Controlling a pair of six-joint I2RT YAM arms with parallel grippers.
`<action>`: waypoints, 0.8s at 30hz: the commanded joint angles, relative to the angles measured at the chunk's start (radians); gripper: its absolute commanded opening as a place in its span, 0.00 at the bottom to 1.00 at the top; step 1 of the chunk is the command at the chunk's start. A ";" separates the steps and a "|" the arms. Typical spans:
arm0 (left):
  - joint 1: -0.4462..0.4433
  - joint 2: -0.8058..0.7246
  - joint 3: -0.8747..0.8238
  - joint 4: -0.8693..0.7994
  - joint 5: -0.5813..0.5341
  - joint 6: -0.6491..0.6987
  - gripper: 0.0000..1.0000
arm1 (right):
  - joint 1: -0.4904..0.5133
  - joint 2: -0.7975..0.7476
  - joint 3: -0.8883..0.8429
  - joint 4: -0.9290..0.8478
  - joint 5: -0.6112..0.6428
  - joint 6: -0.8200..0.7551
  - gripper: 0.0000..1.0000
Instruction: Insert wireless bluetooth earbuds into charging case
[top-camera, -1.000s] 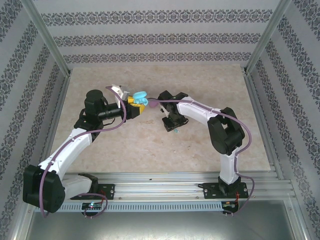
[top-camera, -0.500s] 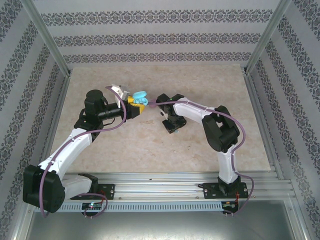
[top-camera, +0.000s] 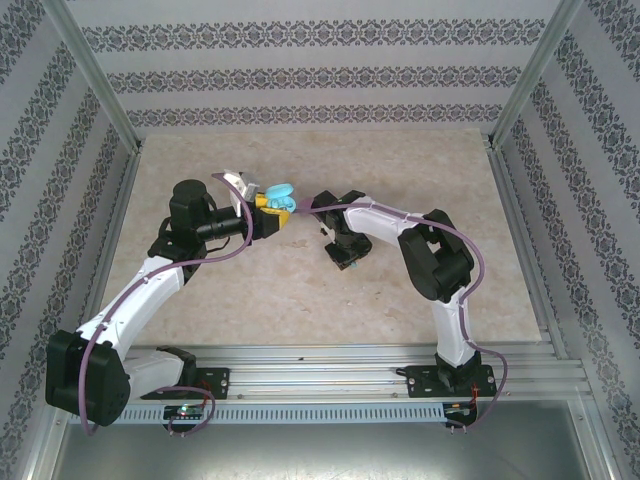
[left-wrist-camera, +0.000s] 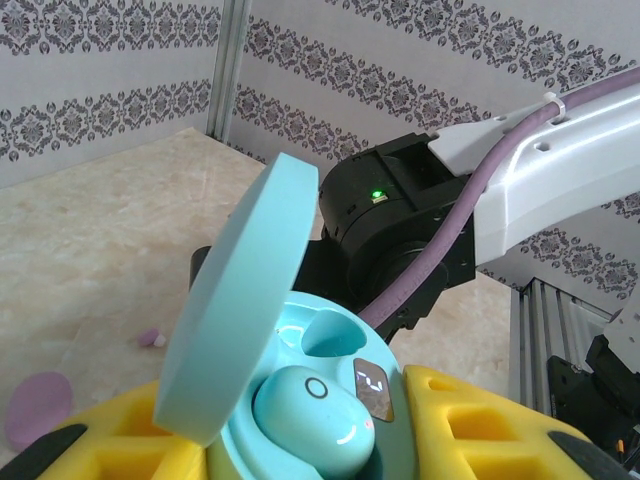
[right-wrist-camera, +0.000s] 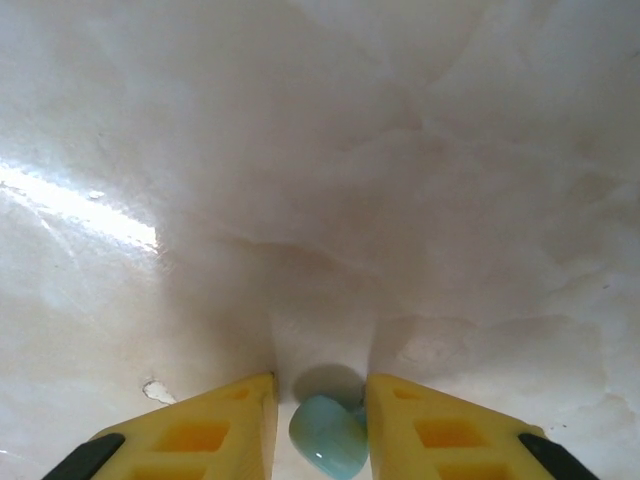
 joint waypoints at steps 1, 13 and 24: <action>-0.008 -0.027 0.008 -0.014 0.002 0.028 0.22 | -0.005 0.016 0.000 -0.032 0.020 -0.012 0.28; -0.010 -0.034 0.010 -0.017 0.002 0.028 0.22 | -0.041 0.002 0.050 -0.038 -0.043 0.005 0.27; -0.009 -0.047 0.010 -0.032 -0.003 0.031 0.22 | -0.062 -0.016 0.092 -0.062 -0.115 0.001 0.34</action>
